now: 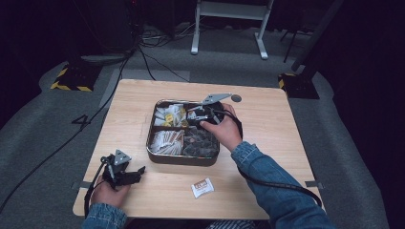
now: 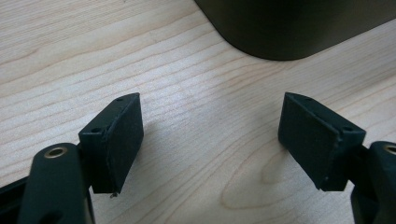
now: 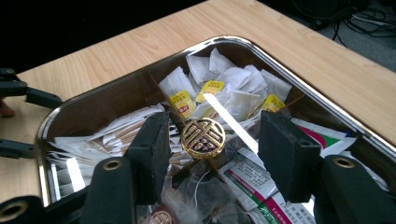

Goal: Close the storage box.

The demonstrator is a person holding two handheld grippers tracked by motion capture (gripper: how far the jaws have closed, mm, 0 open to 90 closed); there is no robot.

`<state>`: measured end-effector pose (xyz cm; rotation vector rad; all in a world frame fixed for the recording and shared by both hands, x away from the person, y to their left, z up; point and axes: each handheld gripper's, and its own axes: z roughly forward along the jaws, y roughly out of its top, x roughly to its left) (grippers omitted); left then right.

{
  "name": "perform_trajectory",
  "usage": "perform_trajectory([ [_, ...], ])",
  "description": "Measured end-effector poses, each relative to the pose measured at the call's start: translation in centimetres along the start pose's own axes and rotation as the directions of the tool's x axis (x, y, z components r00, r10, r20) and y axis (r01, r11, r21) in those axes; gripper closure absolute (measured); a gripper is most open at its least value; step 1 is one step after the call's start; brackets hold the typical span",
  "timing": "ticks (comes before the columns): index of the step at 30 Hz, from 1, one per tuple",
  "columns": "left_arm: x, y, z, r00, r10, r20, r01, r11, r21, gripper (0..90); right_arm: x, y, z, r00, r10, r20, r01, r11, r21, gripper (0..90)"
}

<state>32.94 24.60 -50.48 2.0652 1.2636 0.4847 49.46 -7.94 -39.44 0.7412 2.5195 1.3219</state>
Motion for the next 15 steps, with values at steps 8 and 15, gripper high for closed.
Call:
perform_trajectory([
  [8,0.0,0.0,0.0,1.0000,-0.002,0.003,0.002,1.0000,-0.002,22.6,-0.1,0.3,-3.3,0.9999,0.003,-0.012,-0.003,0.999,-0.051,43.4],
  [15,-0.1,-0.1,-0.1,1.0000,0.004,0.007,-0.004,1.0000,-0.002,22.6,-0.9,-0.7,-6.0,0.9995,0.032,-0.004,-0.032,0.996,-0.082,43.2],
])
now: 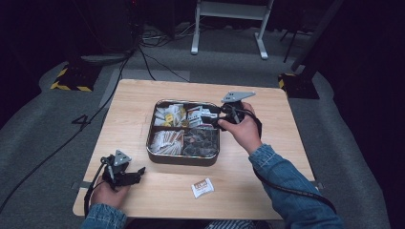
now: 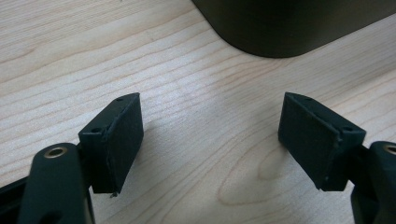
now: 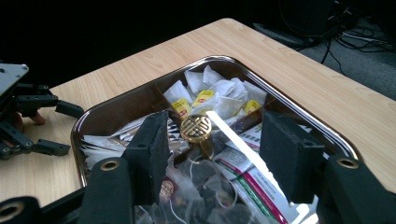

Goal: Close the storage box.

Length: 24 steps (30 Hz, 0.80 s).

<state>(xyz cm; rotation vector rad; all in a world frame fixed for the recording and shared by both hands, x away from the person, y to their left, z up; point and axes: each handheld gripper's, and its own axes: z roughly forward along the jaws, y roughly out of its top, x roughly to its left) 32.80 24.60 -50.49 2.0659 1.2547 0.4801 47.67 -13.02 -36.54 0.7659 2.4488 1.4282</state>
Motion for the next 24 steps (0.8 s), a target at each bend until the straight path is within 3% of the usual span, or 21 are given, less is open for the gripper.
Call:
perform_trajectory([
  [11,0.0,0.0,0.0,1.0000,0.000,0.001,0.000,1.0000,0.000,22.6,-1.9,-2.6,-3.6,0.9989,0.031,0.034,-0.030,0.999,-0.022,42.8],
  [24,0.1,0.1,0.1,0.9999,0.011,0.013,-0.011,0.9999,0.003,20.3,-3.8,-7.1,-8.1,0.9913,0.073,0.109,-0.070,0.997,-0.034,42.3],
])
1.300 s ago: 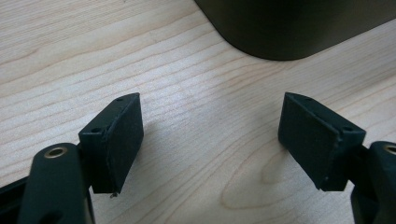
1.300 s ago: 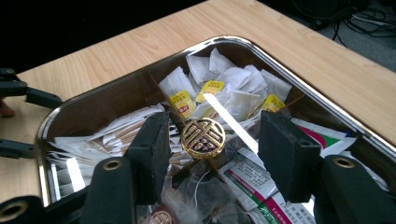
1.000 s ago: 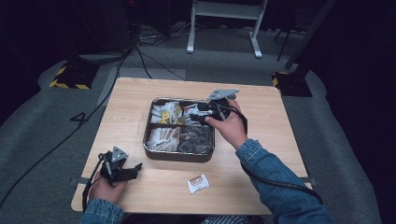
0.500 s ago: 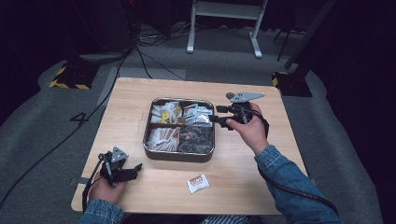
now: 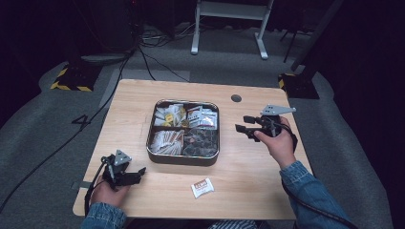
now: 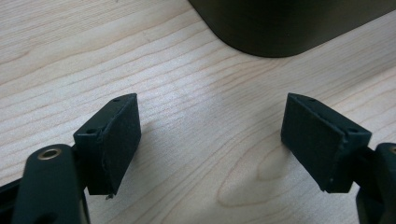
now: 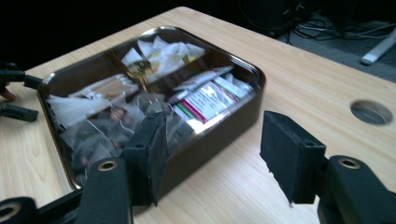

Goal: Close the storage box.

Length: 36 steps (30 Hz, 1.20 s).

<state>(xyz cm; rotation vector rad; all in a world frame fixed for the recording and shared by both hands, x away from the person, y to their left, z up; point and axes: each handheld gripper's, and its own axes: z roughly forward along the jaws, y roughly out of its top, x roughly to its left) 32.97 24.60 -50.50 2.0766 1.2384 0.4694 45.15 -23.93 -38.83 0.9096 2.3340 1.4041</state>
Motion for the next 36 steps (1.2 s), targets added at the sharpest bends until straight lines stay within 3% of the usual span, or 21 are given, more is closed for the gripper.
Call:
perform_trajectory([
  [12,0.2,0.2,0.2,1.0000,-0.003,-0.004,0.003,1.0000,0.004,18.7,-1.4,-4.5,-2.2,0.9968,0.044,0.067,-0.045,0.999,0.003,40.6],
  [19,0.2,0.3,0.3,1.0000,-0.004,0.000,0.004,1.0000,0.004,18.3,-2.2,-8.1,-1.9,0.9906,0.114,0.076,-0.115,0.993,0.010,40.8],
  [29,0.3,0.3,0.3,1.0000,0.003,0.006,-0.003,1.0000,0.007,17.9,-2.7,-11.1,-1.8,0.9877,0.077,0.136,-0.091,0.991,0.097,40.6],
  [36,0.4,0.4,0.3,1.0000,0.005,0.007,-0.005,1.0000,0.006,17.8,-3.0,-12.5,-1.4,0.9874,0.049,0.150,-0.072,0.985,0.156,39.4],
])
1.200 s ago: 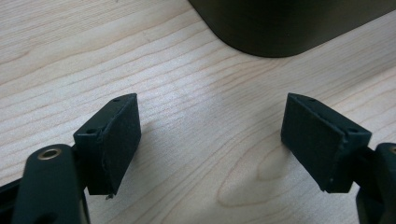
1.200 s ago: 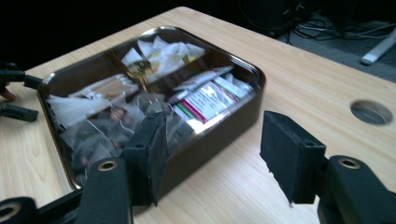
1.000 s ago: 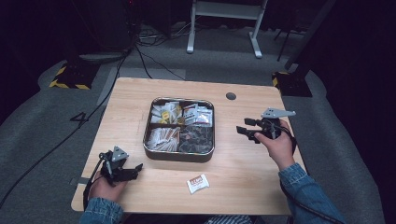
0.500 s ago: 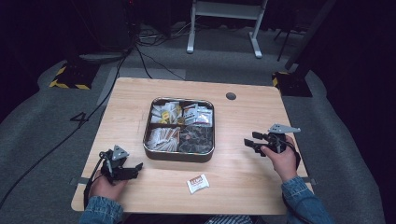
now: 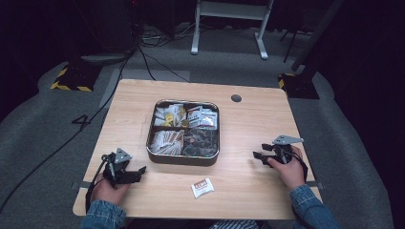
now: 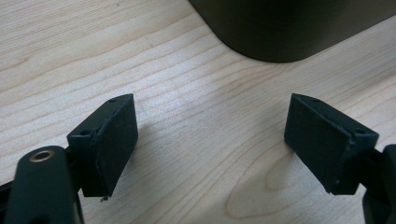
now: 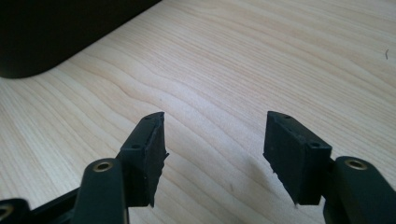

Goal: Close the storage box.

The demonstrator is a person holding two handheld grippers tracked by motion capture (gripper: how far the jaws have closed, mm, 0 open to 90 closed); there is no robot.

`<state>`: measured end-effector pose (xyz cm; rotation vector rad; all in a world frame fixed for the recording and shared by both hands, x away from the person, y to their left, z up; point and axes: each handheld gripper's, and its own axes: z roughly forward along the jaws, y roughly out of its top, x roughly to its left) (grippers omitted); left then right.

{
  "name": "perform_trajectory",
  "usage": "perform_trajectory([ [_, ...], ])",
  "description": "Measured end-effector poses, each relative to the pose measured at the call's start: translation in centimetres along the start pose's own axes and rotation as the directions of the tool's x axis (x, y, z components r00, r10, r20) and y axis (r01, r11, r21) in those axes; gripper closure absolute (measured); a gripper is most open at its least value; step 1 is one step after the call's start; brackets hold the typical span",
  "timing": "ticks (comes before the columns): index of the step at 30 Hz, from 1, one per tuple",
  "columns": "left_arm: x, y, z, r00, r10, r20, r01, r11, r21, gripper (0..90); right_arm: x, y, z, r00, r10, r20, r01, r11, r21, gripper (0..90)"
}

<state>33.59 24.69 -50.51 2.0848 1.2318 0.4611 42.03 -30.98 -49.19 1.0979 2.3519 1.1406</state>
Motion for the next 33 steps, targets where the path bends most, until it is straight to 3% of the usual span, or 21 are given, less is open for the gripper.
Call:
perform_trajectory([
  [5,0.0,0.0,0.0,1.0000,-0.004,-0.004,0.004,1.0000,0.002,17.9,0.3,-0.2,0.2,0.9987,-0.049,0.014,0.048,0.999,0.025,37.5],
  [14,0.1,0.0,-0.1,1.0000,0.000,-0.004,0.000,0.9999,0.010,18.0,0.4,-0.9,0.2,0.9991,-0.042,0.007,0.041,0.998,0.037,34.5],
  [18,0.1,0.0,-0.1,1.0000,0.000,-0.003,0.000,1.0000,0.009,18.0,0.5,-1.1,0.3,0.9981,-0.062,0.008,0.061,0.997,0.046,30.2],
  [23,0.1,0.0,-0.1,1.0000,0.000,-0.004,0.000,1.0000,0.004,17.9,0.7,-1.1,0.8,0.9972,-0.074,0.010,0.073,0.996,0.054,14.3],
  [33,0.2,-0.1,-0.2,1.0000,-0.001,-0.006,0.001,0.9999,0.011,18.0,0.7,-1.0,1.0,0.9965,-0.084,-0.006,0.084,0.994,0.067,8.5],
])
